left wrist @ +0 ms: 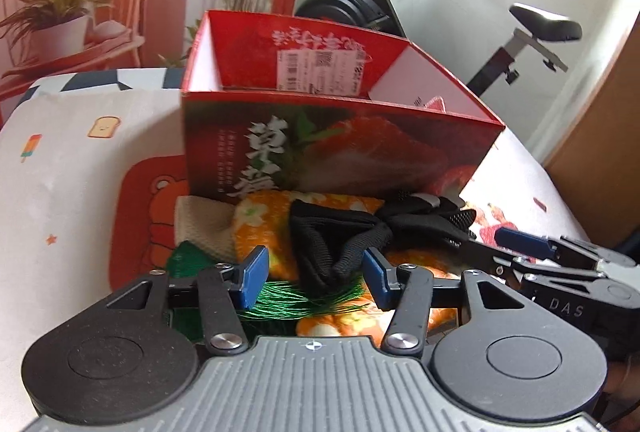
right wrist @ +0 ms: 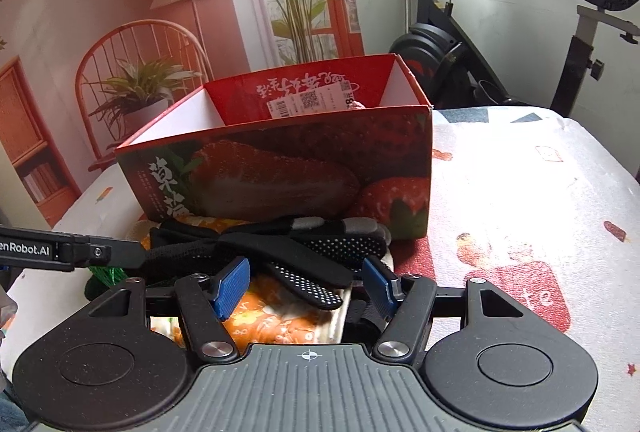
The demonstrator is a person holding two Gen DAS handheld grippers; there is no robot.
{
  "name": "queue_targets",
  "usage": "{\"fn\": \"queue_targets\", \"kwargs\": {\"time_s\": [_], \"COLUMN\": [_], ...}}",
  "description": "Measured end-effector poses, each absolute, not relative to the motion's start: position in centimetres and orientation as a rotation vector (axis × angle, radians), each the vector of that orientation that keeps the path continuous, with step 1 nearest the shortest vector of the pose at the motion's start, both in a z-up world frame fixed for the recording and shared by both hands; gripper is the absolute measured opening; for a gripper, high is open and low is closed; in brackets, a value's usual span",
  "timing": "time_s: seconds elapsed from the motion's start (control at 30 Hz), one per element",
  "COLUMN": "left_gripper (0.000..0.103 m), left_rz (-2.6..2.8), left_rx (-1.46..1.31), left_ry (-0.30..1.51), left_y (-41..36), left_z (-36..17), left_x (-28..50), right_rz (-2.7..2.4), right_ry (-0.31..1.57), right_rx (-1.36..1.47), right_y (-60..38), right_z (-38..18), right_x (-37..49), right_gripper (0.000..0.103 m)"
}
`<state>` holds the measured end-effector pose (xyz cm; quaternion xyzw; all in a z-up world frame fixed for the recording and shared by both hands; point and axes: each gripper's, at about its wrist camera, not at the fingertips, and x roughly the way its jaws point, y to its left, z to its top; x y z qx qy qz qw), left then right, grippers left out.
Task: Organize soft objects
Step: 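Move the left tool to the black gloves and close on them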
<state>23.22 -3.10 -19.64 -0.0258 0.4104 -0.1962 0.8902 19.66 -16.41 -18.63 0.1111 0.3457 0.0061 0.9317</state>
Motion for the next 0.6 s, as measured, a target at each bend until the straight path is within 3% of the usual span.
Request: {"fn": "queue_targets", "kwargs": {"time_s": [0.3,0.37,0.4,0.47,0.6], "left_gripper": [0.054,0.049,0.041,0.037,0.034], "left_rz": [-0.442,-0.421,-0.415,-0.411,-0.404], "left_rx": [-0.042,0.0,0.009,0.013,0.039], "left_ry": [0.869,0.86,0.865,0.875,0.871], "left_y": [-4.6,-5.1,-5.2,-5.3,-5.5], "left_z": [-21.2,-21.2,-21.4,-21.4,-21.5], "left_x": [23.6,24.0,24.3,24.7,25.1], "right_rz": [0.063,0.091,0.101,0.115,0.133], "right_ry": [0.694,0.726,0.735,0.748,0.779], "right_rx": [0.058,0.04,0.02,-0.024,-0.104], "right_y": [-16.2,-16.1,-16.0,-15.6,-15.2], "right_z": [-18.3,-18.7,-18.9,-19.2,-19.6], "right_x": [20.8,21.4,21.6,22.1,23.5], "right_gripper": [0.064,0.068,0.068,0.072,0.092]}}
